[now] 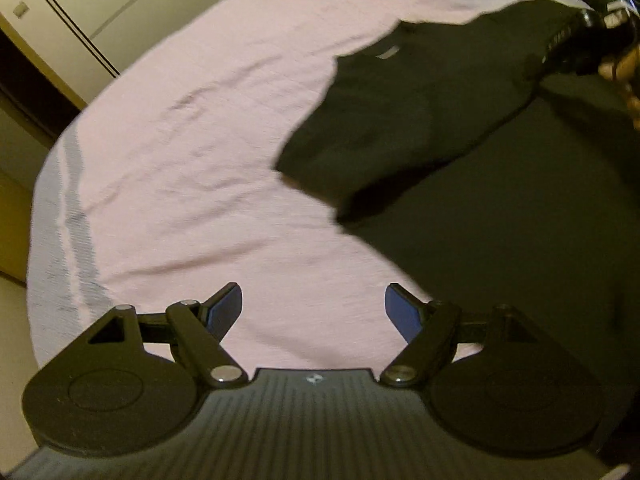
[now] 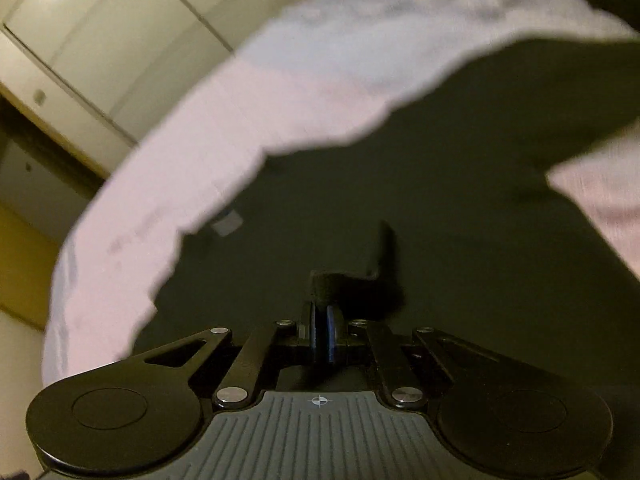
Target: Fold clothes
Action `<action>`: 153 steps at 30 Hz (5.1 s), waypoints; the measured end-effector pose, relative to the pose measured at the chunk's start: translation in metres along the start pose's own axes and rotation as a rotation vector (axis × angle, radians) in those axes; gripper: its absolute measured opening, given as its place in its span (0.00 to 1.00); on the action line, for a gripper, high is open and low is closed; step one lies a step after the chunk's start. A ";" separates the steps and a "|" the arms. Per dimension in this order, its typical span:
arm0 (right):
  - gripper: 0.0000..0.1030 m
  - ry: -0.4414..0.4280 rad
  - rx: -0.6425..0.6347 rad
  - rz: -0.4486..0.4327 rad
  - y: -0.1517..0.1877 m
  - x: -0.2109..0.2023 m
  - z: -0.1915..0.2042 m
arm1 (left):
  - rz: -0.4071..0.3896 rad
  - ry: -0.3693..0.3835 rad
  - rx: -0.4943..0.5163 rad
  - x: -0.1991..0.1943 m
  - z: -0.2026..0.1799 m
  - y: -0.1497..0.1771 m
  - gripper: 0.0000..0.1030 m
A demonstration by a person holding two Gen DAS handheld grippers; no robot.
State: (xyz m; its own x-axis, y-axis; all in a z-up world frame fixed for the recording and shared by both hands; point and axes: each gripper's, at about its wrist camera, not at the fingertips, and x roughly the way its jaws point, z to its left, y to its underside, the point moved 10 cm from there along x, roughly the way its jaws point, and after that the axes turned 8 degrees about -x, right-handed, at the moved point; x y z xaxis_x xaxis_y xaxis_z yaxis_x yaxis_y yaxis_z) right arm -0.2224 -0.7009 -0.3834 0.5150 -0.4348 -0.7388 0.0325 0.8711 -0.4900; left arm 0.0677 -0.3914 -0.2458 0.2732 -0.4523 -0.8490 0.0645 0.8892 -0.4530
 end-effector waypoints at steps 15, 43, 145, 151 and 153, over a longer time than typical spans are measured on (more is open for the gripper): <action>0.14 0.003 -0.108 0.058 -0.007 -0.029 -0.005 | -0.051 0.039 0.240 0.069 -0.051 -0.044 0.73; 0.07 0.083 -0.182 0.133 -0.034 -0.017 -0.035 | 0.034 -0.040 0.419 0.146 -0.070 -0.038 0.38; 0.73 0.207 -0.695 0.143 -0.043 -0.114 -0.063 | 0.169 0.366 -0.129 0.174 -0.096 -0.129 0.01; 0.73 0.251 -0.736 0.149 -0.051 -0.091 -0.071 | 0.021 0.318 -0.239 0.129 -0.047 -0.155 0.01; 0.73 0.274 -0.738 0.163 -0.050 -0.080 -0.078 | 0.047 0.275 -0.257 0.134 -0.032 -0.146 0.01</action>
State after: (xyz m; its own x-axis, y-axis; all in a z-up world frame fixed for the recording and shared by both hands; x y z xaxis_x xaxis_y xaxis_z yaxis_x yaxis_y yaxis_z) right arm -0.3319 -0.7274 -0.3358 0.2325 -0.4394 -0.8677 -0.6489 0.5944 -0.4749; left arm 0.0641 -0.5840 -0.3020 -0.0003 -0.4441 -0.8960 -0.1947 0.8789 -0.4355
